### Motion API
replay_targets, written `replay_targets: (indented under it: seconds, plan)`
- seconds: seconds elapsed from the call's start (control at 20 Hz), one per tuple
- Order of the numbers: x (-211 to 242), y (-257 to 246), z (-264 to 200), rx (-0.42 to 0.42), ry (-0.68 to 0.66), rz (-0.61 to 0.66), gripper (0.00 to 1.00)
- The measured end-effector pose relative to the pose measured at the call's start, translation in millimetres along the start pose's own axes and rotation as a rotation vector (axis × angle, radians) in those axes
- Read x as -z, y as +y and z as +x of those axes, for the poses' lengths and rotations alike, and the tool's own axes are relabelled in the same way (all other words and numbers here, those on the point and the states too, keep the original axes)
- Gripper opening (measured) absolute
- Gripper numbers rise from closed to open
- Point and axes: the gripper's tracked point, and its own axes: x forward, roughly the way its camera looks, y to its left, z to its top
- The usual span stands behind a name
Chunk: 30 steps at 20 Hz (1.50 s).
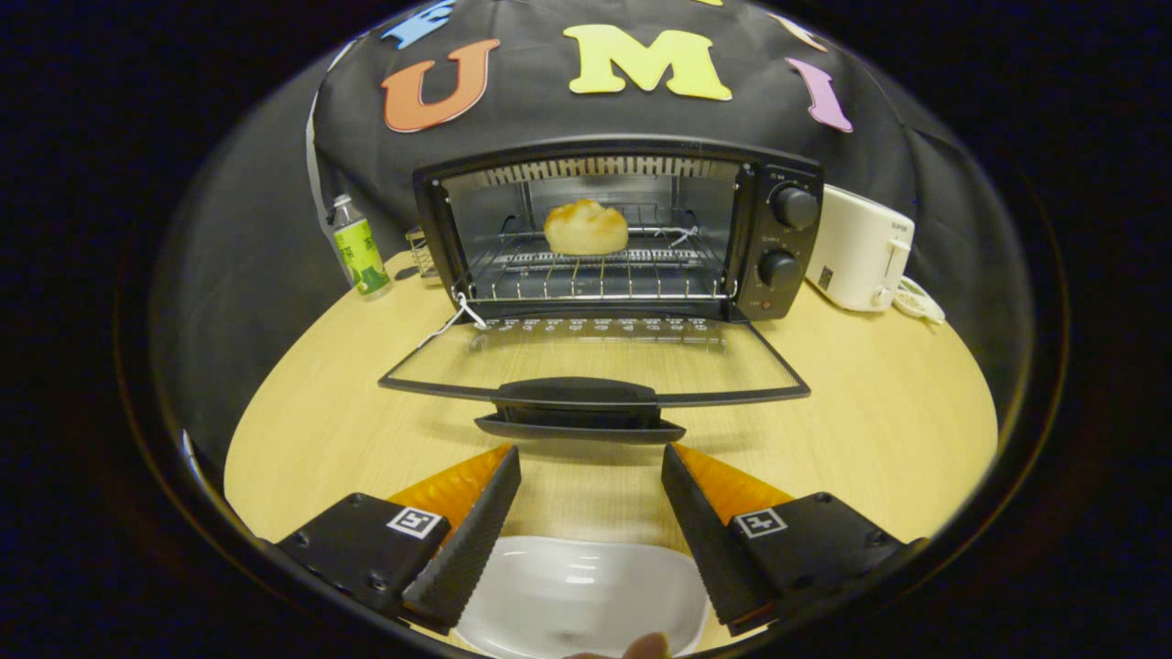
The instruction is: Open the toaster oven, put the food inside, and close the toaster oven door.
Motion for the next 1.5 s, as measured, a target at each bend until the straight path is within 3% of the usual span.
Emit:
replay_targets:
  seconds: [0.5,0.95,1.2,1.5]
  plan:
    - [-90.0,3.0,-17.9,0.028,-0.234,-0.048,1.0]
    - [-108.6,5.8,-16.2,0.034,-0.287,-0.05,1.0]
    - [-127.2,-2.1,-51.5,0.07,-0.387,-0.013,1.0]
    - [-136.3,0.2,-116.7,0.066,-0.483,-0.086,1.0]
